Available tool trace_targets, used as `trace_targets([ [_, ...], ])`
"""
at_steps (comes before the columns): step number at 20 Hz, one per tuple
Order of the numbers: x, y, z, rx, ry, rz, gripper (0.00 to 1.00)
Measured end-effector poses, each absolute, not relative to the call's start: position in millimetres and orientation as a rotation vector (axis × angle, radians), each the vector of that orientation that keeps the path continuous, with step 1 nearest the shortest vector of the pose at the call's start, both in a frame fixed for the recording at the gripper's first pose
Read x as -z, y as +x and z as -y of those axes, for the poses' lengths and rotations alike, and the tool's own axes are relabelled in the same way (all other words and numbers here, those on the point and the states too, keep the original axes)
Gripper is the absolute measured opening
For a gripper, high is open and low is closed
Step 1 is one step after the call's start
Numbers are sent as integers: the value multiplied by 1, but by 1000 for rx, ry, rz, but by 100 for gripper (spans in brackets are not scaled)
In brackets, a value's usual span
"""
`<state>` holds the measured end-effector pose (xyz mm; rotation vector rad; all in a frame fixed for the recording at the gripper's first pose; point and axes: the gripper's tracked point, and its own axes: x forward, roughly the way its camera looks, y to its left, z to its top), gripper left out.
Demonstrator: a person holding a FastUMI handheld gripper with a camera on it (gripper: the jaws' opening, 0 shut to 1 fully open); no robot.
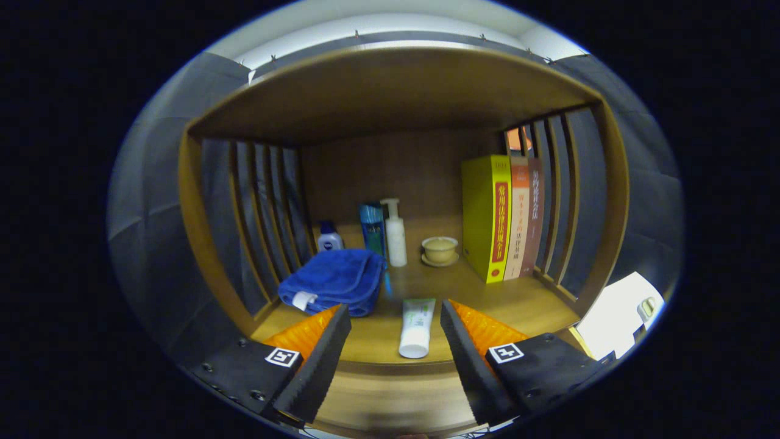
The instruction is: Pull open the drawer, take out the items inside it, and place them on the countertop above the cabinet.
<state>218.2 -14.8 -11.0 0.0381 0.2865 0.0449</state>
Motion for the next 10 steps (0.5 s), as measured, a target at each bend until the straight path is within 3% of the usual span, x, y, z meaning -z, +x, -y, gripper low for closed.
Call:
trace_targets([
  [5,-29,155,16,-69,-38,-133,97],
  [10,2,91,8,-94,-4,-116,97],
])
